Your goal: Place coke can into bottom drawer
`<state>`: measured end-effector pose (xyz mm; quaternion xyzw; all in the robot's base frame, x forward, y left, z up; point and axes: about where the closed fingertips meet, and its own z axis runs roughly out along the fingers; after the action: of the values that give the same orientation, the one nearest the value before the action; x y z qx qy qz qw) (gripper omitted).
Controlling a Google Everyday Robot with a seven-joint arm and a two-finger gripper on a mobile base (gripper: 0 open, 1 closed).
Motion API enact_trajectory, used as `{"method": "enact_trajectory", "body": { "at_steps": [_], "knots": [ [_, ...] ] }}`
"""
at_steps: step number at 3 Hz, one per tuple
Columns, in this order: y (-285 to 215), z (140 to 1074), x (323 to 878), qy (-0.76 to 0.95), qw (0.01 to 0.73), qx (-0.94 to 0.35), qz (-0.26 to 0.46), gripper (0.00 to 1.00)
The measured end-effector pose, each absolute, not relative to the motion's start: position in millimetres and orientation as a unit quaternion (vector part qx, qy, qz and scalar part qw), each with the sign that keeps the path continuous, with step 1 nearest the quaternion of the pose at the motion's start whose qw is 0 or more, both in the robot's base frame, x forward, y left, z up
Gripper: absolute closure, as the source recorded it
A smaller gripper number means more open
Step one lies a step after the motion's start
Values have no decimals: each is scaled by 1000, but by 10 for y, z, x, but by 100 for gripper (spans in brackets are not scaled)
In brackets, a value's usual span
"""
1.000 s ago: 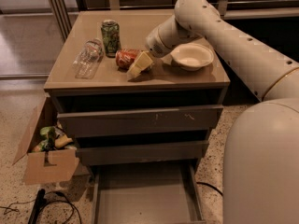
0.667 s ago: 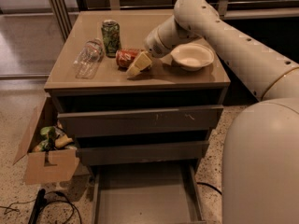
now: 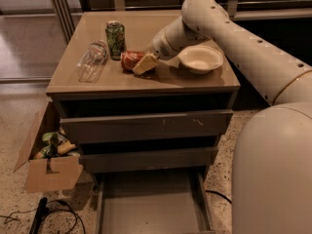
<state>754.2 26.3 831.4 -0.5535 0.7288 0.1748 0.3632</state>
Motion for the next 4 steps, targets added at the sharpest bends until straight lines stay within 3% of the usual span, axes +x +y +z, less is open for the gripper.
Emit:
{"method": "enact_trajectory", "body": {
  "at_steps": [2,4],
  "knots": [
    [264,8313,7542,729,363,-554,175,100],
    [328,8324,7571,733,350,-556,178,100]
  ]
}}
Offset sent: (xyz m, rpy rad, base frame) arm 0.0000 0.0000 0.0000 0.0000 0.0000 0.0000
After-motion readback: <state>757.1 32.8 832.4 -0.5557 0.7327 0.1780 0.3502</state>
